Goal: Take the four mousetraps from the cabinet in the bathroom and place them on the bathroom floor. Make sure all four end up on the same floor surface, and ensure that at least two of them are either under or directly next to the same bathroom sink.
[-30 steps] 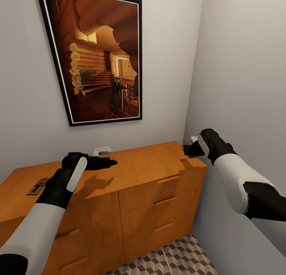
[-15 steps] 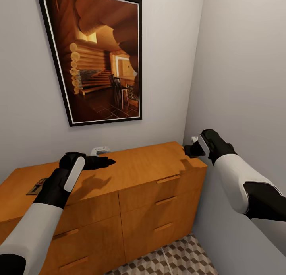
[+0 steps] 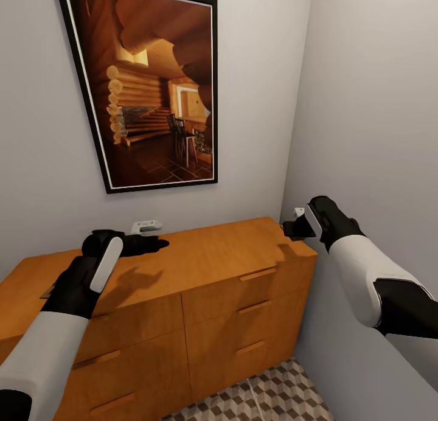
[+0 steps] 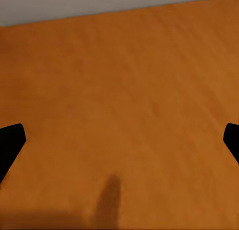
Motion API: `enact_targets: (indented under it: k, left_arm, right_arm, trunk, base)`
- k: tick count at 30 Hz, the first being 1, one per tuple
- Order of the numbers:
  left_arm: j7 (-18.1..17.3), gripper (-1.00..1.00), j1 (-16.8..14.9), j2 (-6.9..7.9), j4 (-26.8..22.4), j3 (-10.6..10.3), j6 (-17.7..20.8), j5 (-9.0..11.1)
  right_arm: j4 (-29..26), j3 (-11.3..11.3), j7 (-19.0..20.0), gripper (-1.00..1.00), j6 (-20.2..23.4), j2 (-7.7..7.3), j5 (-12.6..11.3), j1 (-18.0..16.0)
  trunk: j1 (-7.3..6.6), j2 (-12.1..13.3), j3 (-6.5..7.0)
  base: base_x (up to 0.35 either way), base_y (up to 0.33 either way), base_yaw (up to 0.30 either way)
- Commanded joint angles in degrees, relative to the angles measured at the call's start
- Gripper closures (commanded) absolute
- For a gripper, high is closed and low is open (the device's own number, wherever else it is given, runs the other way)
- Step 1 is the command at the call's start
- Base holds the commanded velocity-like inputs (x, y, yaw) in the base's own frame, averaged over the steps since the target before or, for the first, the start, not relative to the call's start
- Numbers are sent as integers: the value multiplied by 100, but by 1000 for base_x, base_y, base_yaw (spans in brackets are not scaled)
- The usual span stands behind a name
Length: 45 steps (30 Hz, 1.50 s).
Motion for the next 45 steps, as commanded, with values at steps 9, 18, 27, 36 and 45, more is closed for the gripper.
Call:
enact_targets:
  k: [9,18,27,36,45]
  left_arm:
    - [50,-100,-5,297,23,-10,26,104]
    - [37,-100,-5,588,125,-18,28,147]
    - [53,-100,-5,2806,598,-23,22,95]
    - [67,-100,-5,2865,800,-27,20,63]
    - [70,-100,-5,2934,916,-21,20,59]
  right_arm:
    - [-14,-30,27,100,22,12,54,-4]
    - [-8,-30,19,100,22,40,54,-4]
    - [-6,-30,18,100,22,24,56,-4]
    - [3,-30,14,100,22,39,55,-4]
    - [11,-30,10,100,22,48,55,-4]
  trunk:
    - [0,-4,-7]
    - [0,-4,-7]
    - [0,-4,-7]
    - [0,-4,-7]
    - [0,-4,-7]
  base:
    - [0,0,0]
    - [0,0,0]
    - [0,0,0]
    - [0,0,0]
    - [0,0,0]
